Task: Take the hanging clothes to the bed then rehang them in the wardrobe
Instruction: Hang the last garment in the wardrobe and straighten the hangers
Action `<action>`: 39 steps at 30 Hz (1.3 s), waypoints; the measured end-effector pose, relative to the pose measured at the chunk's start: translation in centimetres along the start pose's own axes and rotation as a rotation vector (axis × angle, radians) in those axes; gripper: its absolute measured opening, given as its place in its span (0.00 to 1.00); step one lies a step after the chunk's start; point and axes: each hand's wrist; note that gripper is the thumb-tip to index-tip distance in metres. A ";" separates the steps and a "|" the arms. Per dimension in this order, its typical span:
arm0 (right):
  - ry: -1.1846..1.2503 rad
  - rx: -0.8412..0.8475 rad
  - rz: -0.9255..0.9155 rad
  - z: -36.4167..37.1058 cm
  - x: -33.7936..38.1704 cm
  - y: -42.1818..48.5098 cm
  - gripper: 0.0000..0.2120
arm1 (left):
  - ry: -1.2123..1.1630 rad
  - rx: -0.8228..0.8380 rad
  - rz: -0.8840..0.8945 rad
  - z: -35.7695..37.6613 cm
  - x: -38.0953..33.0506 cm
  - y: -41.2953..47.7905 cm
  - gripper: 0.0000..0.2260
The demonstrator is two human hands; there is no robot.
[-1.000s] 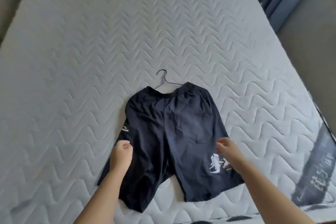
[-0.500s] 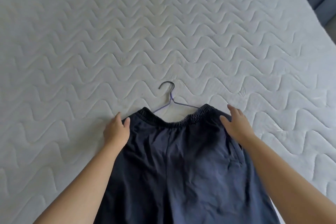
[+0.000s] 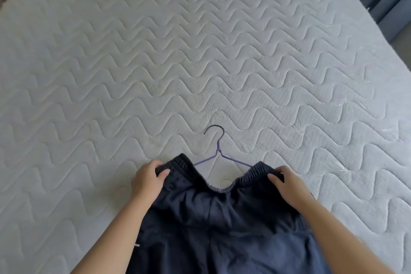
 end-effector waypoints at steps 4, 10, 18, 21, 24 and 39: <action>0.049 -0.073 -0.101 -2.8 1.8 -4.0 0.09 | 0.147 0.109 0.073 -2.5 0.2 -3.6 0.17; 0.150 -0.134 -0.265 -7.3 4.9 -10.9 0.03 | 0.065 0.123 0.120 -8.3 -0.1 -9.7 0.16; 0.224 -0.260 -0.378 -13.8 8.8 -19.3 0.03 | 0.010 0.036 0.269 -16.9 -1.1 -20.2 0.13; 0.210 -0.288 -0.469 -16.4 11.2 -22.7 0.02 | -0.046 -0.053 0.289 -20.5 -0.8 -24.3 0.11; 0.194 -0.307 -0.561 -18.5 13.7 -26.1 0.02 | -0.125 -0.198 0.328 -23.9 -0.3 -28.8 0.10; -0.050 0.000 -0.992 -14.1 25.0 -39.9 0.07 | -0.317 -0.867 0.024 -32.0 16.6 -48.6 0.10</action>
Point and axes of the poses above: each hand's wrist, its own y-axis towards the middle knuckle, its own z-axis out of the palm, x = y × z, and after that the axes turned 14 degrees about -z, right-handed
